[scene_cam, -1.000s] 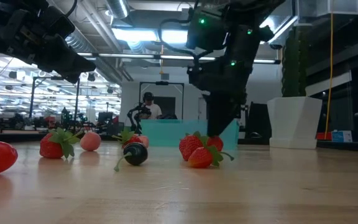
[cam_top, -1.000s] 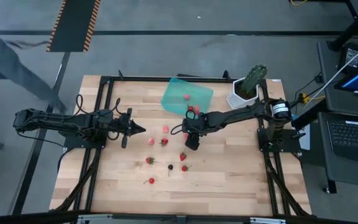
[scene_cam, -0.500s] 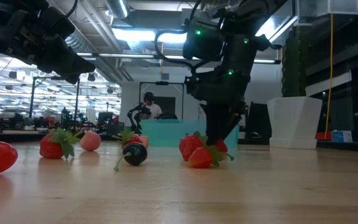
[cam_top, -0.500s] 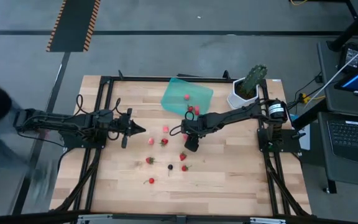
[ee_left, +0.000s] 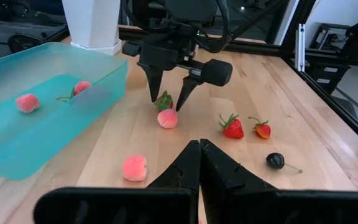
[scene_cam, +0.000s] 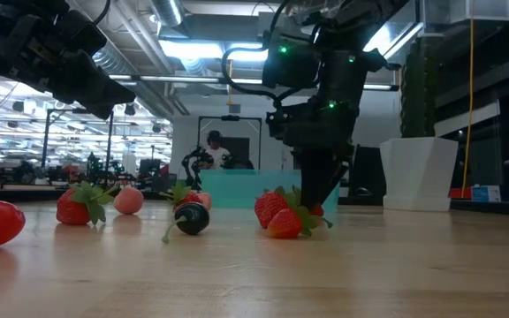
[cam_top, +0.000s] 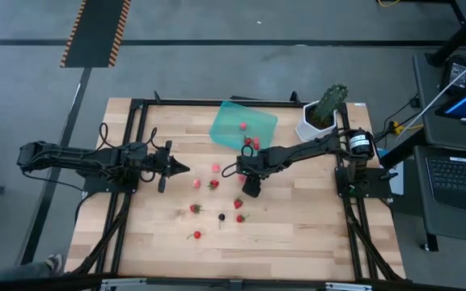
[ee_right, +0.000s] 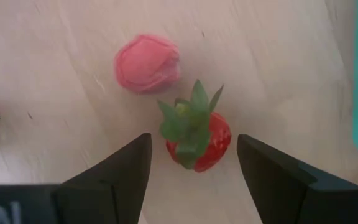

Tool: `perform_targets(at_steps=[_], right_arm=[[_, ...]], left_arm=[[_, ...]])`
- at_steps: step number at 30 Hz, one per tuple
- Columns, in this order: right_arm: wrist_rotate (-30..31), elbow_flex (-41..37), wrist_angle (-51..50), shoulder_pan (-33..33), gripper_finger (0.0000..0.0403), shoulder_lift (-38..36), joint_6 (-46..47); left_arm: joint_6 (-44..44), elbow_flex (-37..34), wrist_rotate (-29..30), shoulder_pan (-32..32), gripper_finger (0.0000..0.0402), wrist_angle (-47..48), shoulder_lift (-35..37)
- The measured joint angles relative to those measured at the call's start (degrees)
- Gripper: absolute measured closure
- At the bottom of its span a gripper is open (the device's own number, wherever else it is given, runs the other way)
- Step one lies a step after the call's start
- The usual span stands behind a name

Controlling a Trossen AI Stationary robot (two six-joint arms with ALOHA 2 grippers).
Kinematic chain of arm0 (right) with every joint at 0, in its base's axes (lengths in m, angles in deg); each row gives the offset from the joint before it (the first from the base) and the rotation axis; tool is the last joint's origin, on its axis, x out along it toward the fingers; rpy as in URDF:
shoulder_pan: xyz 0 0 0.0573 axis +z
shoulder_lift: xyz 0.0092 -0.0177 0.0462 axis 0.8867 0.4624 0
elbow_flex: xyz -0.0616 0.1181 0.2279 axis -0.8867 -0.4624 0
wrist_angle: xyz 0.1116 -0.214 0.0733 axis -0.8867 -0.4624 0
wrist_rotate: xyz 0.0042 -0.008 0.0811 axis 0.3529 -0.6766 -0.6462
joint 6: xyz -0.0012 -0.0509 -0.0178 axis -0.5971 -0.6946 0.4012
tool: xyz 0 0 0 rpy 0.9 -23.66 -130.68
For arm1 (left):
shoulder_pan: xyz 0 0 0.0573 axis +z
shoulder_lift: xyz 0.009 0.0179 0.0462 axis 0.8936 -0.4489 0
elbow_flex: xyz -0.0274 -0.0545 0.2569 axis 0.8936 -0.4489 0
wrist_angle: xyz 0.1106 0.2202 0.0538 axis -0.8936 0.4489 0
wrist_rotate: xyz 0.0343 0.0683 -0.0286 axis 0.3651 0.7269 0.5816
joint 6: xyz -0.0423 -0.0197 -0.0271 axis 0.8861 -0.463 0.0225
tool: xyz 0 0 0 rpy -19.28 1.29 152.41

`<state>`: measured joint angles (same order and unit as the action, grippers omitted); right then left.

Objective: Pick and placing Produce into tupperware
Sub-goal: Put the red strawberry into the light blue bin

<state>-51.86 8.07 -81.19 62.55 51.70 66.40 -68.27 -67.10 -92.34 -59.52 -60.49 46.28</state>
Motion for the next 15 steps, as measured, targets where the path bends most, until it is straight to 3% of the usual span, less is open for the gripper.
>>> perform_targets(at_steps=[8,15], right_arm=[[0.3,0.0,0.5,0.0,0.0173,0.0,1.2],[0.3,0.0,-0.2,-1.0,0.0247,0.1,1.4]], left_arm=[[0.0,0.0,0.0,0.0,0.0401,0.0,0.0],[0.0,0.0,0.0,0.0,0.0401,0.0,0.0]])
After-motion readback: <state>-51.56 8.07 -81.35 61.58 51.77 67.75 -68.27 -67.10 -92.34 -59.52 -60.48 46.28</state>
